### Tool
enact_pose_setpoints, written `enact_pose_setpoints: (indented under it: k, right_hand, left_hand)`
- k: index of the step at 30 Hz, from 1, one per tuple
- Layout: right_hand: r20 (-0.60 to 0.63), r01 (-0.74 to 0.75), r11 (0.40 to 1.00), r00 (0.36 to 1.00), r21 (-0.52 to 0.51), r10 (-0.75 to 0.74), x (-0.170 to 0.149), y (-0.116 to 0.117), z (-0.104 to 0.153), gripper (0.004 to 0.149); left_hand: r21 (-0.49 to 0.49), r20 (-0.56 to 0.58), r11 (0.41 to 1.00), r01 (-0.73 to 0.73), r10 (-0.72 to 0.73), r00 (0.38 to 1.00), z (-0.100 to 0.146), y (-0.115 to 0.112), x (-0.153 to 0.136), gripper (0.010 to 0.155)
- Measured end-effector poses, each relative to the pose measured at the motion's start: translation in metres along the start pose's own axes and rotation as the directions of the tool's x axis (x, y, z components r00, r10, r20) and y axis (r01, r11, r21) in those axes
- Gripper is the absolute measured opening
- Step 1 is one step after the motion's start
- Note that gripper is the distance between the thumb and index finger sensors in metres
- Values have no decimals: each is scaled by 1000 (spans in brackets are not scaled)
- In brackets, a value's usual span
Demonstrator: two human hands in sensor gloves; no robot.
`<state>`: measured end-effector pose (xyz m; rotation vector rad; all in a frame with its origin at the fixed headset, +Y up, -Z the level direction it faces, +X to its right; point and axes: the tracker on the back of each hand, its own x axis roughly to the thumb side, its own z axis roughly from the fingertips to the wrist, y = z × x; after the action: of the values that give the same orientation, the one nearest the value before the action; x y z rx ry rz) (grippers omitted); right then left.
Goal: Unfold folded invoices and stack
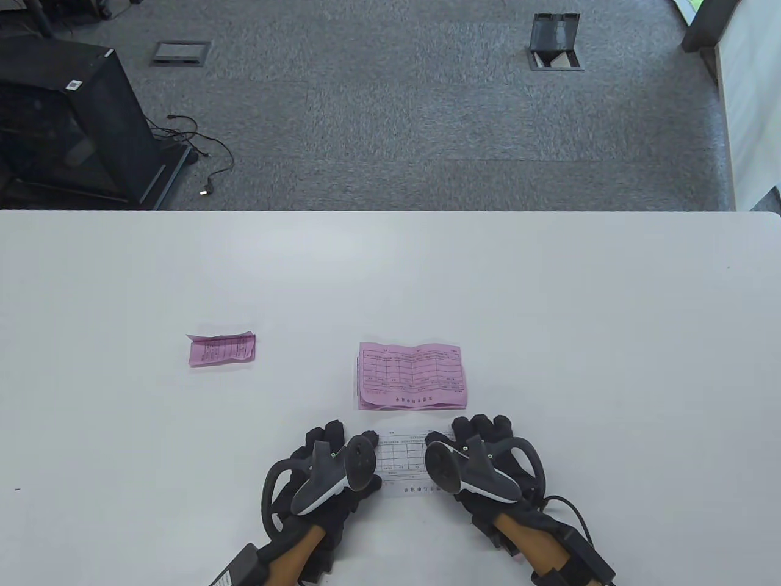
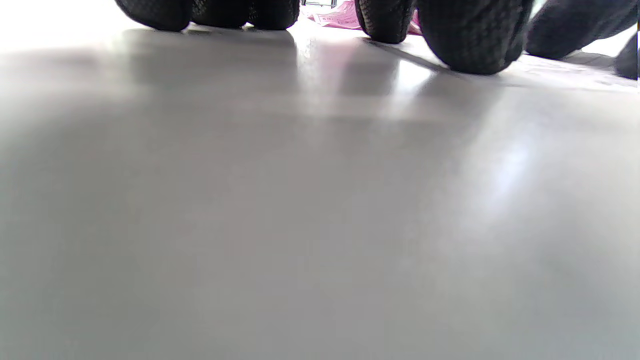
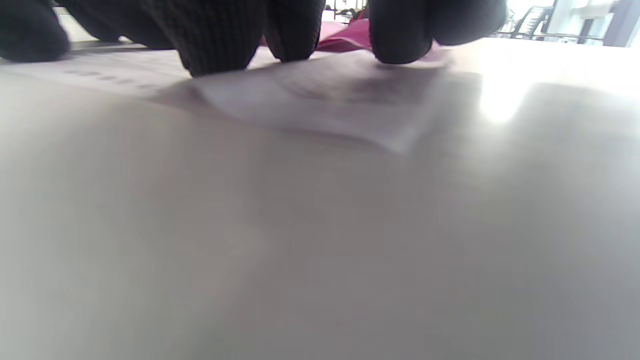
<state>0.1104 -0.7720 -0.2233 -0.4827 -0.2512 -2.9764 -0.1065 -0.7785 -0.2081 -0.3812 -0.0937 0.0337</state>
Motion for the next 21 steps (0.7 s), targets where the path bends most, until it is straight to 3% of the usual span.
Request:
enact_pose_setpoints:
  k: [5, 13, 18, 21]
  right_hand:
    - [-77, 9, 998, 997, 61, -5, -26, 0, 2, 60]
    - [-139, -3, 995, 990, 102, 18, -35, -3, 4, 60]
    - [-132, -9, 1000, 991, -18, 6, -31, -12, 7, 60]
    - [-90, 87, 990, 991, -111, -97, -22, -26, 11, 59]
  left_hand:
    - [-2, -2, 1000, -9, 9, 1000, 0, 0, -1, 72]
    - [2, -2, 1000, -15, 15, 1000, 0, 0, -4, 73]
    - [-1, -1, 1000, -12, 12, 1000, 0, 0, -4, 73]
    - [-3, 0, 1000, -11, 11, 1000, 0, 0, -4, 73]
